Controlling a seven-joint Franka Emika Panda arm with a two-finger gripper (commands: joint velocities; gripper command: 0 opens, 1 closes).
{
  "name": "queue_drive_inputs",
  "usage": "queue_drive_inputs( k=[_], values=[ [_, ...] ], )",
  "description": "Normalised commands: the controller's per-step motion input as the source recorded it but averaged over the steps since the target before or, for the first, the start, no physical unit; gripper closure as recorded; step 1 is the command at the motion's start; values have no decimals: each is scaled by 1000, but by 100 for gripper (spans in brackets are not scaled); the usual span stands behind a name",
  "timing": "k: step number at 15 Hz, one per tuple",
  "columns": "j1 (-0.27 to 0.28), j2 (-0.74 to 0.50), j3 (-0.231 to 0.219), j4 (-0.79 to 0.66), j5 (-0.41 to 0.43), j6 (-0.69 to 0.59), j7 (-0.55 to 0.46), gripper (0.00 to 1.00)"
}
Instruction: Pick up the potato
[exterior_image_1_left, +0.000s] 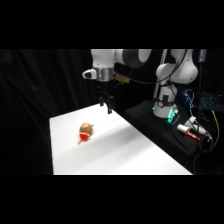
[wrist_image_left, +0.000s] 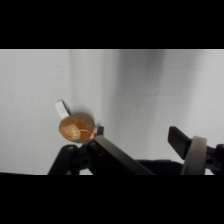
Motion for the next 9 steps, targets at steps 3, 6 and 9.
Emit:
queue_drive_inputs(
  k=[3, 6, 9],
  values=[
    [-25, 15, 18, 28, -12, 18, -17, 0],
    [-70, 114, -29, 191, -34, 83, -86, 0],
    [-99, 209, -62, 324, -18, 97, -144, 0]
  ],
)
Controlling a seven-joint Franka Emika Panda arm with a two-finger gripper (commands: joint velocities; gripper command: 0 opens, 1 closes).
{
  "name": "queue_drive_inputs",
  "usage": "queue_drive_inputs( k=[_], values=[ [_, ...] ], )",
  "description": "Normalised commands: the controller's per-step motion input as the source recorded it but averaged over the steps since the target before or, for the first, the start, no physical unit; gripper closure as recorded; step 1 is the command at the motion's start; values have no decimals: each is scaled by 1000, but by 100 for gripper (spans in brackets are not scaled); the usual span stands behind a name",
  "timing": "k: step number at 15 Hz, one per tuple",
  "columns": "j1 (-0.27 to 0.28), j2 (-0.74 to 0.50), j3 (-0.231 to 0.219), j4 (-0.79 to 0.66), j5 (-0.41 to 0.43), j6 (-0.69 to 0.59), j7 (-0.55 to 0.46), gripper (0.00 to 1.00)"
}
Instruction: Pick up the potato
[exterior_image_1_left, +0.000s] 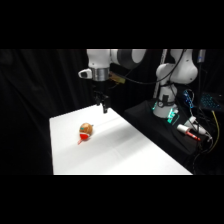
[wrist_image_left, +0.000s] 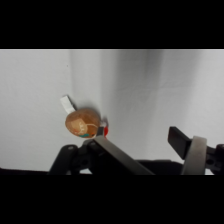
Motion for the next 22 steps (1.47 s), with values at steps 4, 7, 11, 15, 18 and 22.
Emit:
queue_drive_inputs(
  k=[4, 7, 11, 15, 18, 22],
  values=[
    [-109, 308, -68, 416, 47, 89, -141, 0],
    [-92, 369, -45, 424, 104, 128, -95, 0],
    [-75, 412, -14, 398, 156, 151, -88, 0],
    [-62, 402, -6, 363, 142, 105, -45, 0],
    [-77, 361, 9, 295, 168, 105, -48, 0],
    [-86, 332, 44, 230, 177, 127, -66, 0]
  ],
)
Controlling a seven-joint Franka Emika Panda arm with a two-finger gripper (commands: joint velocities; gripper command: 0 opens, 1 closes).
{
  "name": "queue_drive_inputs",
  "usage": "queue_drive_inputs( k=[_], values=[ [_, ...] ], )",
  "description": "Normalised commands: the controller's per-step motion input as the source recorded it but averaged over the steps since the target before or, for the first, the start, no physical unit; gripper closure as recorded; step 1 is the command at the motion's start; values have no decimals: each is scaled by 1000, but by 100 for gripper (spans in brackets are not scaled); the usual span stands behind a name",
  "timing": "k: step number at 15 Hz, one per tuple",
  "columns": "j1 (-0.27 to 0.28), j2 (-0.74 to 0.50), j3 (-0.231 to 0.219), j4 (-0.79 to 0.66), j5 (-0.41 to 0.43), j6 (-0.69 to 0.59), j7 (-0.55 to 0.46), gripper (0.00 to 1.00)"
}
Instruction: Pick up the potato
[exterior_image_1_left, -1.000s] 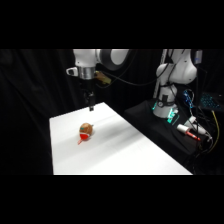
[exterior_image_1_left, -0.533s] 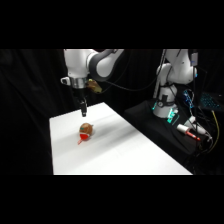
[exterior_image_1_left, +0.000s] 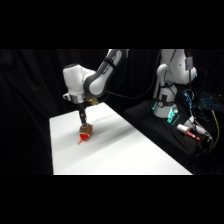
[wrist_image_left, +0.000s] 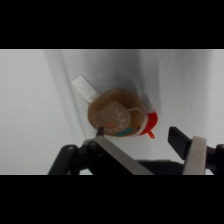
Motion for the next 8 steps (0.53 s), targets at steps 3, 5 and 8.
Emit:
queue_drive_inputs(
  k=[3, 5, 8],
  values=[
    [-72, 293, 71, 189, 148, 130, -63, 0],
    [-64, 273, 82, 181, 130, 126, -65, 0],
    [-59, 225, 86, 170, 121, 117, -67, 4]
  ],
)
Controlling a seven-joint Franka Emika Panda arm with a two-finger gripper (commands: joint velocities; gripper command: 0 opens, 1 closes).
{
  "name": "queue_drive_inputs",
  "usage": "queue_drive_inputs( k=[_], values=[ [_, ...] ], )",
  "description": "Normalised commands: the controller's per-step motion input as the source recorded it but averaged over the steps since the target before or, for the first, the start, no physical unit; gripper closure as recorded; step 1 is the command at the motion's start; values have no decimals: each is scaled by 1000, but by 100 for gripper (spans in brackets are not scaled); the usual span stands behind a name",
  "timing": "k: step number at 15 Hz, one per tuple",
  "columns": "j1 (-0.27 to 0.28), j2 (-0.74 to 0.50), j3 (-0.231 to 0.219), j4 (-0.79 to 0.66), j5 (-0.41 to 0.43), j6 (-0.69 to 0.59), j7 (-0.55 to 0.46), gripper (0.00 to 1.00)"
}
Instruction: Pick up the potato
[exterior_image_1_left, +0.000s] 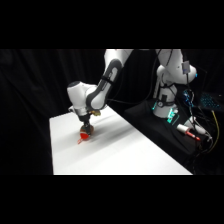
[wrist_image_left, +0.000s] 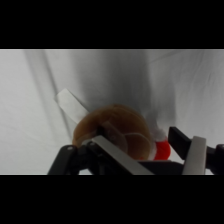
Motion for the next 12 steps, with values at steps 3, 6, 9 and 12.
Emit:
queue_drive_inputs(
  k=[3, 6, 9, 12],
  values=[
    [-40, 152, 67, 134, 92, 119, -53, 32],
    [-30, 106, 51, 107, 72, 115, -46, 58],
    [-29, 90, 43, 97, 71, 110, -36, 80],
    [-32, 34, 56, 69, 79, 45, -55, 96]
  ],
)
